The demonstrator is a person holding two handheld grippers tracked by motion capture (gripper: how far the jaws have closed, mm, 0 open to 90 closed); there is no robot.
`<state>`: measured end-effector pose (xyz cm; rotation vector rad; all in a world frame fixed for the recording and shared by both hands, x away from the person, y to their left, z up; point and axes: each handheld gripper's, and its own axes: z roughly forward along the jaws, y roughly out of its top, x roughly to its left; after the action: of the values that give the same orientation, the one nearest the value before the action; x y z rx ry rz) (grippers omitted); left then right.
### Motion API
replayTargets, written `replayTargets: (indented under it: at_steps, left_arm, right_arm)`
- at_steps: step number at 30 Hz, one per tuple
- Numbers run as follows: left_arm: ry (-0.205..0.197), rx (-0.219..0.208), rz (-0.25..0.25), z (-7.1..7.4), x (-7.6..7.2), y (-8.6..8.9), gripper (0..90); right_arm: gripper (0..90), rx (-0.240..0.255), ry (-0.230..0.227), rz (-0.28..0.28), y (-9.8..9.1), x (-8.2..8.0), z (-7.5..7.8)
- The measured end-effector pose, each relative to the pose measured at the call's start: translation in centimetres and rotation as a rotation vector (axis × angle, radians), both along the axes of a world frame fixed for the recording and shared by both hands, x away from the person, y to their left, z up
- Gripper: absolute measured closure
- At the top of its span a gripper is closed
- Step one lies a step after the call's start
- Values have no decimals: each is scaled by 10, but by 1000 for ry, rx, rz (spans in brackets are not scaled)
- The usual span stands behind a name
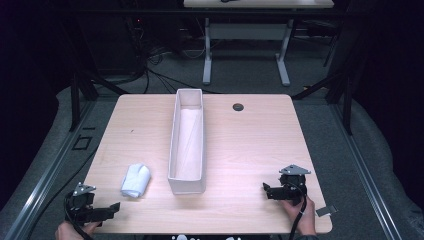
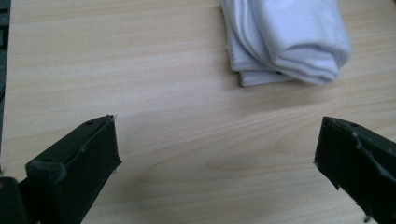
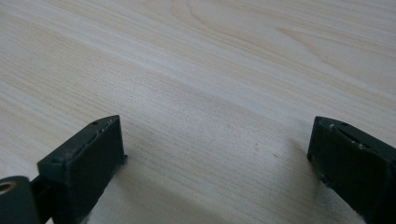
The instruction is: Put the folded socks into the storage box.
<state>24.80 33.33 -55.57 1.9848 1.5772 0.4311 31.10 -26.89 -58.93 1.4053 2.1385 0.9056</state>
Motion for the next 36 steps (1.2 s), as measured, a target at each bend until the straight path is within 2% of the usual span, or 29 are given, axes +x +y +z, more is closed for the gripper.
replayTargets:
  at_steps: [3,7,10,18,24,31,36]
  left_arm:
    - [-14,-10,-15,4,2,-2,0]
    - [-16,-24,-34,10,6,-6,0]
    - [-9,-18,-55,14,10,-10,0]
    - [48,-15,-89,24,26,-22,0]
    - [76,-7,-107,28,36,-31,0]
    - [106,7,-110,35,55,-40,0]
    - [132,18,-132,38,67,-48,0]
  right_arm:
    - [30,1,1,-1,0,0,0]
    - [30,1,1,-2,0,0,0]
    - [31,1,1,-2,0,0,0]
    - [31,1,1,-1,0,0,0]
    - [31,2,1,-1,0,0,0]
    - [31,0,0,0,0,0,0]
    - [31,1,1,0,0,0,0]
